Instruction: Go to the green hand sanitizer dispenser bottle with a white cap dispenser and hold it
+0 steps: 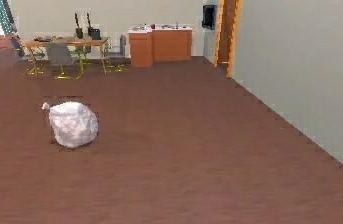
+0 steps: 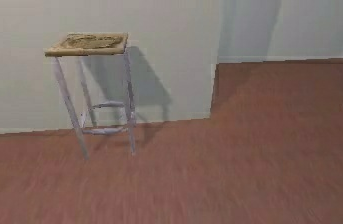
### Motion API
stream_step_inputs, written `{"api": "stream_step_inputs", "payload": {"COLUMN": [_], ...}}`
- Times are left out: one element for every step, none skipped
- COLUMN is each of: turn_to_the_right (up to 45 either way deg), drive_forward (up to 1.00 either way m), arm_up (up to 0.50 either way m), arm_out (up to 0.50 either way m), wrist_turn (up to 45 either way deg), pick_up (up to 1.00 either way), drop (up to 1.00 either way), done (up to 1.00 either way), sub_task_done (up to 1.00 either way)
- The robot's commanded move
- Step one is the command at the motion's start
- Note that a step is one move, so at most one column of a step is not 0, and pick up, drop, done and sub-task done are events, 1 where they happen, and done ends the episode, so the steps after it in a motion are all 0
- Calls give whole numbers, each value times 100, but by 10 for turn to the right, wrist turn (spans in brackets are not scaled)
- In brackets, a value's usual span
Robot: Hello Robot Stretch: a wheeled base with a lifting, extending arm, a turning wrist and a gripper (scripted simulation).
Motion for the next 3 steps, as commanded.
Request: {"api": "stream_step_inputs", "payload": {"turn_to_the_right": [0, 0, 0], "drive_forward": [100, 100, 100], "arm_up": [0, 0, 0], "arm_out": [0, 0, 0], "wrist_turn": [0, 0, 0], "pick_up": [0, 0, 0], "drop": [0, 0, 0], "done": [0, 0, 0], "sub_task_done": [0, 0, 0]}}
